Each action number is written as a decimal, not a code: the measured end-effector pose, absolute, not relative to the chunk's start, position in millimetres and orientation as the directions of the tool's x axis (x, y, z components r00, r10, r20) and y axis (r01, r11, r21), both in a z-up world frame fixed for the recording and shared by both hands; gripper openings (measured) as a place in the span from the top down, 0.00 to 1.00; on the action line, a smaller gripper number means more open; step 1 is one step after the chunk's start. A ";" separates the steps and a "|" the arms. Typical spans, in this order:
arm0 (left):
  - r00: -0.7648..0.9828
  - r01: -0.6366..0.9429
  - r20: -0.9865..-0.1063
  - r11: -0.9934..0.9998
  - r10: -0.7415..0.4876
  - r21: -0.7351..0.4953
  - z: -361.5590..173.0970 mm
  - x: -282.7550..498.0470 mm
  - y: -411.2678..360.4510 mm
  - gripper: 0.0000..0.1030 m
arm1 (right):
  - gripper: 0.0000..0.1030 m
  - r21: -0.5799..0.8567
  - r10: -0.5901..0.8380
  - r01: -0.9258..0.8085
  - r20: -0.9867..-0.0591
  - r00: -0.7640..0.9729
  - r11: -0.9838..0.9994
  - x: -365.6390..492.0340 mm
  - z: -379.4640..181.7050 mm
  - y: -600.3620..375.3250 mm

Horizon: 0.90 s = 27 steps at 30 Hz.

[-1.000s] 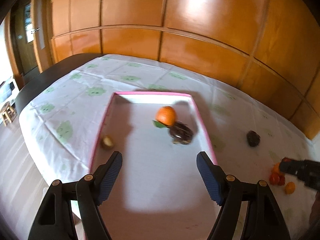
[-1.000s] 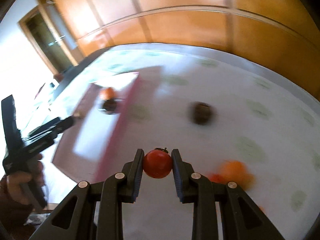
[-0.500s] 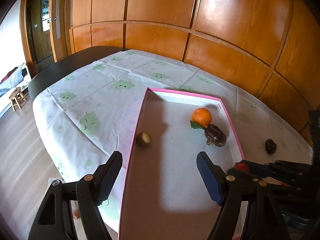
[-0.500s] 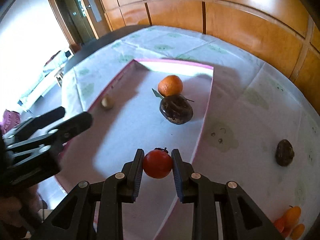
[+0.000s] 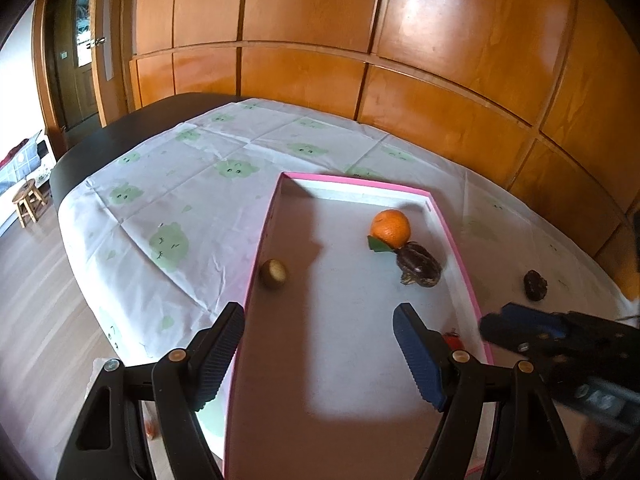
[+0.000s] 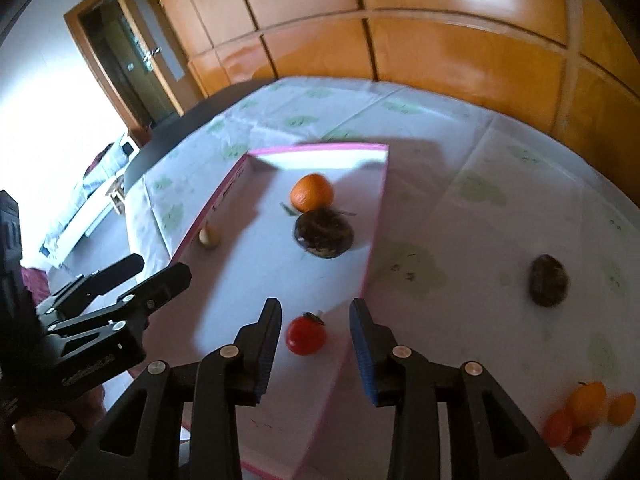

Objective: Organize fruits
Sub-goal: 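Move the right tool back toward the remaining fruits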

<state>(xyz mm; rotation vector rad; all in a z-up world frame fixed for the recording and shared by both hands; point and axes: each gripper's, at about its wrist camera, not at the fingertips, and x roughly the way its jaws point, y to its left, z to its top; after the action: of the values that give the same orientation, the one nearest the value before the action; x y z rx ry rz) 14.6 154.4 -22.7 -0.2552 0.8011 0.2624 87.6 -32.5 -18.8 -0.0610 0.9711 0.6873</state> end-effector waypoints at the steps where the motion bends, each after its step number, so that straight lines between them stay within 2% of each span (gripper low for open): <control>1: 0.668 -0.322 -0.733 0.939 0.132 -0.124 -22.2 14.6 153.0 0.25 | 0.65 0.246 0.504 -0.553 -0.775 0.381 0.796 87.1 -16.0 -41.2; 13: 0.688 -0.164 -0.724 0.981 0.040 -0.101 -10.9 16.4 105.3 0.25 | 0.65 0.164 0.332 -0.343 -0.789 0.517 0.925 95.3 -1.6 -183.0; 23: 0.687 0.015 -0.722 0.996 -0.076 -0.090 -0.5 20.9 56.1 0.25 | 0.65 0.161 0.136 0.001 -0.837 0.530 0.987 117.0 -18.4 -340.1; 27: 0.670 0.132 -0.728 0.988 -0.149 -0.081 -0.3 22.2 22.1 0.25 | 0.65 0.204 0.119 0.124 -0.863 0.492 0.971 121.0 -42.2 -375.3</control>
<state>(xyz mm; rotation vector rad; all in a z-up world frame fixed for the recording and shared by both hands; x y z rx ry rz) 22.2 22.1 -0.3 -0.0225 0.8221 -0.1582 121.0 -375.3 -42.2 0.2527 1.0600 -0.0029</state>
